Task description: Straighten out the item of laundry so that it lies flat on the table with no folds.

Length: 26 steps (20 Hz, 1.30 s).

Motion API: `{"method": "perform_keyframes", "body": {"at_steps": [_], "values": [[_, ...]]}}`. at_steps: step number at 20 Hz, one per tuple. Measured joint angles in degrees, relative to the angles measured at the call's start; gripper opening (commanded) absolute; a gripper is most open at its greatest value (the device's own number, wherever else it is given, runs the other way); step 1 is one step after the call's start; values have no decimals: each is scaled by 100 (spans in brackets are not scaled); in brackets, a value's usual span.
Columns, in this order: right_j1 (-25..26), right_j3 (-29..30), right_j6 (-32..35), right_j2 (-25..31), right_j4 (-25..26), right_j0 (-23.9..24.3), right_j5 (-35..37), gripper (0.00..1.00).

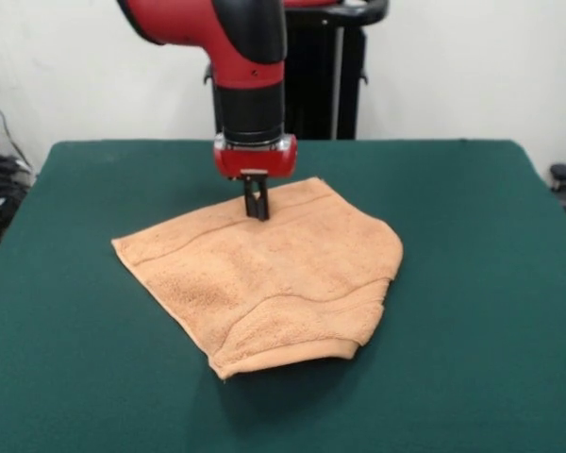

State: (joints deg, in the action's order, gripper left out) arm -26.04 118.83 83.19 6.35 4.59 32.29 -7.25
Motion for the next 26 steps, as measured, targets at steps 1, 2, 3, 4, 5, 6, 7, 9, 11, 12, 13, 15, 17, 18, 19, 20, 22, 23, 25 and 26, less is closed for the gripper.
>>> {"method": "perform_keyframes", "body": {"at_steps": [1,2,3,4,5,6,7,9,11,12,13,15,17,18,19,20,22,23,25,26], "values": [[-3,-41,0,29,51,36,111,0],[-5,-83,0,57,101,71,222,0],[-7,-122,0,81,142,100,327,0],[-9,-161,0,105,182,128,431,0],[-11,-198,0,123,205,145,528,0],[-13,-234,0,141,227,161,625,0],[-14,-267,0,154,238,173,713,0],[-15,-323,0,175,243,191,864,0],[-14,-408,0,193,242,200,1084,0],[-13,-498,0,203,240,199,1303,0],[-12,-534,0,208,240,199,1388,0],[-2,-627,0,219,238,199,1606,0],[5,-682,0,225,239,199,1732,0],[10,-730,0,233,243,201,1838,0],[25,-814,0,253,244,213,2031,0],[35,-862,0,268,244,225,2141,0],[58,-959,0,293,242,246,2361,0],[73,-1017,0,305,242,252,2484,0],[103,-1132,0,330,242,265,2728,0],[116,-1174,0,340,242,273,2814,0]]}}
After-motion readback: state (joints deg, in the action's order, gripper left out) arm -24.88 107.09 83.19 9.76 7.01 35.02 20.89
